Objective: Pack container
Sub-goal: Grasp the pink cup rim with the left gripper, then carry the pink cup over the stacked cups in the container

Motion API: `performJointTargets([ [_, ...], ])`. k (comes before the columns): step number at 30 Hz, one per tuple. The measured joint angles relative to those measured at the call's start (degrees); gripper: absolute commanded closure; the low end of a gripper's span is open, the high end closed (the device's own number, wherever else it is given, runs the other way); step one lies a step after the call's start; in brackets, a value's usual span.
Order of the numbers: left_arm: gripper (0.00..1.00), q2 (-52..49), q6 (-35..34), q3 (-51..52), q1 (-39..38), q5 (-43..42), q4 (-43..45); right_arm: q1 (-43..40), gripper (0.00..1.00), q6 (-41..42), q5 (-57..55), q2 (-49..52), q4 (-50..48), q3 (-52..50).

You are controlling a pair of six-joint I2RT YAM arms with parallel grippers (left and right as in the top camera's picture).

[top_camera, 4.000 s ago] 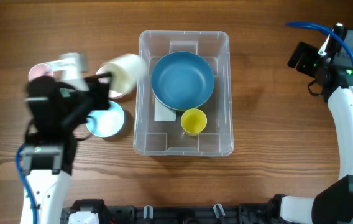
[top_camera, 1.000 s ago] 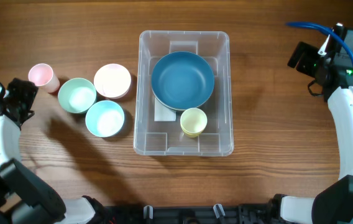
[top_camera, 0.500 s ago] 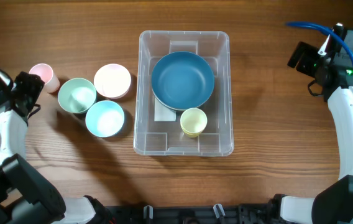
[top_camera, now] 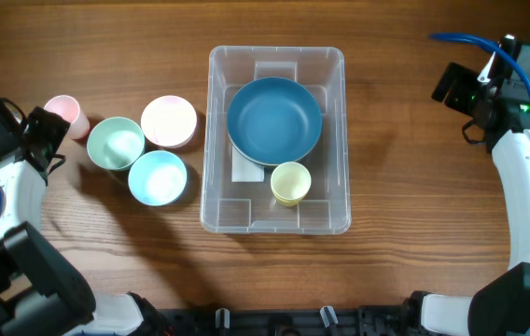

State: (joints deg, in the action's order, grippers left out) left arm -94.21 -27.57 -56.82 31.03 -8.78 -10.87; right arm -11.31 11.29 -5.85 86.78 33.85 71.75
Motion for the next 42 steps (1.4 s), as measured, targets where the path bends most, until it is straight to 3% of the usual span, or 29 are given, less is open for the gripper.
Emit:
performJointTargets([
  [5,0.37,-3.1,0.0,0.0,0.0,0.0,1.6,0.0,0.0,0.0,0.0,0.0,0.0,0.0],
  [9,0.5,-4.5,-0.1,0.0,0.0,0.1,3.0,0.0,0.0,0.0,0.0,0.0,0.0,0.0],
  [28,0.55,-5.5,-0.2,0.0,0.0,0.9,4.1,0.0,0.0,0.0,0.0,0.0,0.0,0.0],
  [32,0.69,-5.5,-0.1,0.0,0.0,1.9,4.1,0.0,0.0,0.0,0.0,0.0,0.0,0.0],
  [39,0.68,-5.6,-0.1,0.0,0.0,2.4,4.3,0.0,0.0,0.0,0.0,0.0,0.0,0.0],
  [42,0.78,-5.6,-0.1,0.0,0.0,2.4,4.3,0.0,0.0,0.0,0.0,0.0,0.0,0.0],
])
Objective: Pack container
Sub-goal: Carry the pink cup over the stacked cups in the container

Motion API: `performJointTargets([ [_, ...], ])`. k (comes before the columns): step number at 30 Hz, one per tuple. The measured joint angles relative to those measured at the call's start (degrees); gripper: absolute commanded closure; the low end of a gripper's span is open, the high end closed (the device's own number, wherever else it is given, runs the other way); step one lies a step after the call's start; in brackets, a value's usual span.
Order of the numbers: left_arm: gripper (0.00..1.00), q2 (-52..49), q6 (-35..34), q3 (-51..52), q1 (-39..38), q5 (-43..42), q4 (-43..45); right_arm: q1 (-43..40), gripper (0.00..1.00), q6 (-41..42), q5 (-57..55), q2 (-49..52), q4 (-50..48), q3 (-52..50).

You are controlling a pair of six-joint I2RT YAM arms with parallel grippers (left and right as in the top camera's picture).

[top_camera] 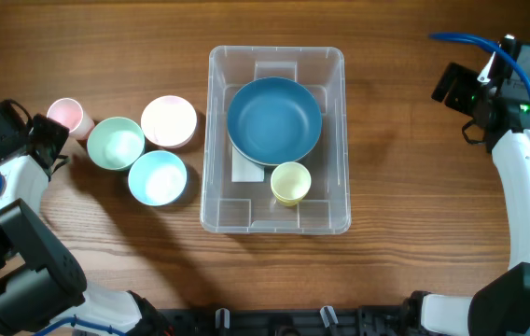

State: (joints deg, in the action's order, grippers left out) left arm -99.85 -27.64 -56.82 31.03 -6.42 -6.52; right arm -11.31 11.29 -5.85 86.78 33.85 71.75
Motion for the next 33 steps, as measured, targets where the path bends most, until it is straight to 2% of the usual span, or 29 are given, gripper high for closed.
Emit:
performJointTargets([
  [6,0.96,0.0,-0.1,0.0,0.0,0.2,0.5,0.0,0.0,0.0,0.0,0.0,0.0,0.0],
  [14,0.96,0.7,0.1,-4.8,0.0,0.2,-5.1,0.0,0.0,0.0,0.0,0.0,0.0,0.0],
  [22,0.96,7.8,0.1,-8.9,-2.4,-1.2,-12.2,0.0,0.0,0.0,0.0,0.0,0.0,0.0],
  [27,0.96,13.9,2.1,-11.3,-9.6,-5.1,-15.5,0.0,0.0,0.0,0.0,0.0,0.0,0.0],
  [33,0.96,21.4,8.1,-15.3,-27.0,-8.1,-23.6,0.0,0.0,0.0,0.0,0.0,0.0,0.0],
])
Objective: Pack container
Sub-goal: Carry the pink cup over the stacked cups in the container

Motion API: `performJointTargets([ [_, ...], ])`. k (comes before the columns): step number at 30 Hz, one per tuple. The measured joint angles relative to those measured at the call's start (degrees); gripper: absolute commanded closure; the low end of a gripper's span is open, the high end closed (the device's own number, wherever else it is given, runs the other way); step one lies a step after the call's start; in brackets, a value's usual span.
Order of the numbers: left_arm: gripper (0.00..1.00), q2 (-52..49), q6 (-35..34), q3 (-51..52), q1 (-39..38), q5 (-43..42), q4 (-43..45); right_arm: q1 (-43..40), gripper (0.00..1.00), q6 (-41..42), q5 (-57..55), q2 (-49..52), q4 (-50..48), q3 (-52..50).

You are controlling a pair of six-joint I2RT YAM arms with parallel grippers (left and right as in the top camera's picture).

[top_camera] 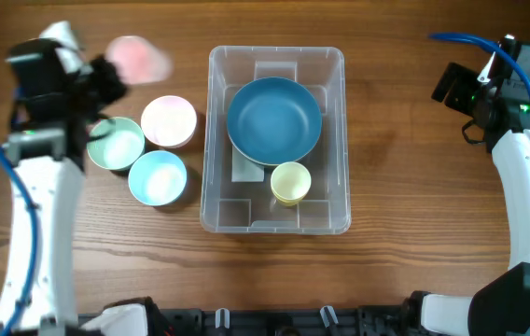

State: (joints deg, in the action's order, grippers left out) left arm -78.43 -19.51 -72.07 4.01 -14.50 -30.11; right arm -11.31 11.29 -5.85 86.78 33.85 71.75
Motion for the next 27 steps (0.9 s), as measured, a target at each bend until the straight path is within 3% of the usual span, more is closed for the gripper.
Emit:
performJointTargets([
  [8,0.96,2.6,2.9,-0.5,-19.2,-1.3,-12.2,0.0,0.0,0.0,0.0,0.0,0.0,0.0],
  [14,0.96,2.4,3.0,-0.4,-29.1,-1.3,-16.6,0.0,0.0,0.0,0.0,0.0,0.0,0.0],
  [27,0.96,0.3,3.0,-0.4,-37.8,-0.3,-20.9,0.0,0.0,0.0,0.0,0.0,0.0,0.0],
])
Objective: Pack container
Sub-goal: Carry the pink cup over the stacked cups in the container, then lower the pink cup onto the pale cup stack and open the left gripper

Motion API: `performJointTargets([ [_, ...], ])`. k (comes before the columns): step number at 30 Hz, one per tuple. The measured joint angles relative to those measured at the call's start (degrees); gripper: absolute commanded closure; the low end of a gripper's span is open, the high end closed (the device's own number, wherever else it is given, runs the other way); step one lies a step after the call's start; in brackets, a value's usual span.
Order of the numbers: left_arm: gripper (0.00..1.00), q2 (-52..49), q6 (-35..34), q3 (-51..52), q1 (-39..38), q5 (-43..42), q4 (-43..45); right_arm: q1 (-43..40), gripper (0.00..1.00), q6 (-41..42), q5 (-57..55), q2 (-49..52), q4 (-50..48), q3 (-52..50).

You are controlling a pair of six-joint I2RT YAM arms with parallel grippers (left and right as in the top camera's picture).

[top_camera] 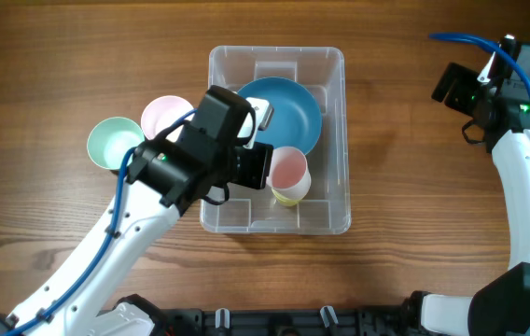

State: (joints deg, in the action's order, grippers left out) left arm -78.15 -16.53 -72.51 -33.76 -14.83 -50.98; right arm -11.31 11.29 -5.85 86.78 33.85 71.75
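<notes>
The clear plastic container (211, 70) stands mid-table. A dark blue bowl (284, 107) lies in its back half and a yellow cup (290, 195) stands upright in its front half. My left gripper (271, 168) reaches in over the container's left wall, shut on the pink cup (290, 168). It holds the cup mouth-up right above the yellow cup; whether the two touch cannot be told. My right gripper (451, 82) hovers far off at the back right, its fingers too small to read.
A pink bowl (160, 116) and a pale green bowl (111, 142) sit left of the container. My left arm (167, 173) covers the table in front of them. The right arm (526, 177) runs along the right edge.
My left gripper, which held the pink cup high behind the bowls left of the container, now holds it over the yellow cup inside. The light blue bowl is now hidden under my arm.
The pink cup first stood on the table at the far left with my left gripper beside it, and still stood there at the second moment. Then it was up in the gripper behind the bowls. Now it is over the container's front half. The right arm has not moved.
</notes>
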Motion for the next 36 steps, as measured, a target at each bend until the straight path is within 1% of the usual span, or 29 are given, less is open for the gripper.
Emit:
performJointTargets([
  [5,0.96,-3.1,0.0,0.0,0.0,0.2,-0.2,0.0,0.0,0.0,0.0,0.0,0.0,0.0],
  [7,0.88,-4.5,0.0,0.0,0.0,0.2,-0.2,0.0,0.0,0.0,0.0,0.0,0.0,0.0],
  [9,0.67,-5.8,0.2,0.0,0.0,0.3,-0.2,0.0,0.0,0.0,0.0,0.0,0.0,0.0],
  [12,0.57,-7.6,0.3,0.0,0.0,0.4,0.1,0.0,0.0,0.0,0.0,0.0,0.0,0.0],
  [14,0.56,-8.1,0.4,0.0,0.0,0.4,0.6,0.0,0.0,0.0,0.0,0.0,0.0,0.0],
  [16,0.57,-8.2,0.4,0.0,0.0,0.6,2.3,0.0,0.0,0.0,0.0,0.0,0.0,0.0],
  [19,0.68,-8.2,0.5,0.0,0.0,0.8,4.0,0.0,0.0,0.0,0.0,0.0,0.0,0.0],
  [20,0.74,-8.2,0.4,0.0,0.0,1.0,4.1,0.0,0.0,0.0,0.0,0.0,0.0,0.0],
  [21,0.82,-8.2,0.3,0.0,0.0,1.0,4.0,0.0,0.0,0.0,0.0,0.0,0.0,0.0],
  [23,0.96,-8.2,0.4,0.0,0.0,1.3,3.3,0.0,0.0,0.0,0.0,0.0,0.0,0.0],
  [26,0.96,-8.2,-0.1,0.0,0.0,3.3,-0.4,0.0,0.0,0.0,0.0,0.0,0.0,0.0],
  [31,0.96,-8.2,-3.5,-0.1,0.0,10.9,-7.0,0.0,0.0,0.0,0.0,0.0,0.0,0.0],
  [36,0.96,-9.0,-6.8,-0.1,0.0,13.8,-8.1,0.0,0.0,0.0,0.0,0.0,0.0,0.0],
])
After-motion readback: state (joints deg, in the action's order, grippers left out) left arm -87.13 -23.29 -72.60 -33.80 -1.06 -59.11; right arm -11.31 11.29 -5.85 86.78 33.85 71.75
